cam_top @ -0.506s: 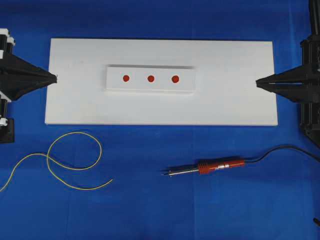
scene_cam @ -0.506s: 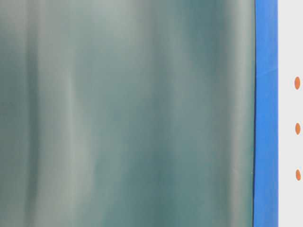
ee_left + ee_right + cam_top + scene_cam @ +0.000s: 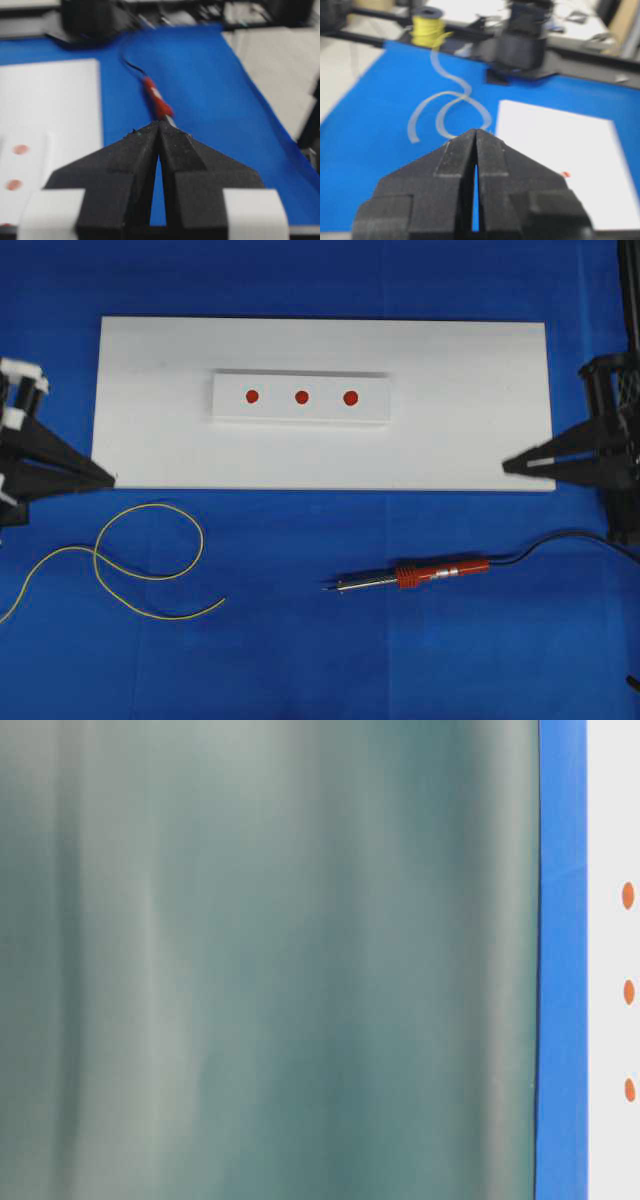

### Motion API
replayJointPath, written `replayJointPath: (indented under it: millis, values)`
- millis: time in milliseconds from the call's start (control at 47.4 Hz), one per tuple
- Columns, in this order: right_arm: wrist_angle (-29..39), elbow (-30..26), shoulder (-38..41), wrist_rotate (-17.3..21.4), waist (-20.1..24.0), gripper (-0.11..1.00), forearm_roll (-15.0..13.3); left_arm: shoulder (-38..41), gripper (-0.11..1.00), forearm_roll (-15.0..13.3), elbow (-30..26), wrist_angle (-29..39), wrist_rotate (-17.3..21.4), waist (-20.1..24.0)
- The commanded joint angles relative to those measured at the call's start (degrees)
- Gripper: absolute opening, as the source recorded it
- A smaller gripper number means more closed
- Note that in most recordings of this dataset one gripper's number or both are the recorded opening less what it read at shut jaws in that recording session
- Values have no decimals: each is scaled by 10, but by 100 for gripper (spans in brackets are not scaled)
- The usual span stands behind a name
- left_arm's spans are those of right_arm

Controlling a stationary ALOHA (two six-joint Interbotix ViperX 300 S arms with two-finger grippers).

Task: Touch the tip of the soldering iron to the tip of the solder at the mark.
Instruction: 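Grasp the red soldering iron right and yellow solder wire left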

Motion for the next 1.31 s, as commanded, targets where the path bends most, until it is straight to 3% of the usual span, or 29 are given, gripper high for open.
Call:
replayJointPath:
  millis: [0,127,211,274,401,464,548,865,1118,1287]
  values:
    - [-4,-10,18,12,19,-4,3,30,0,0,-5,-15,-1,-33]
    - [-16,-4,61,48,53,5,3,78,4,0,-5,-40,-1,-79]
    - [-25,-3,91,71,73,20,3,109,22,1,-5,-47,-1,-105]
    - [-33,-3,120,88,86,36,4,134,42,0,-6,-48,-2,-125]
    - [-69,1,182,107,108,75,17,192,80,-3,-10,-62,-12,-155]
    - [-101,6,219,109,120,88,33,224,80,-3,-9,-76,-29,-162]
    - [-139,11,262,109,131,87,52,266,76,-3,-4,-100,-47,-170]
    - [-261,17,443,107,152,85,134,391,75,-4,16,-219,-54,-184]
    - [-332,15,565,107,169,85,195,469,74,-4,13,-260,-55,-188]
    - [-359,8,605,107,185,84,203,508,73,-4,5,-277,-56,-190]
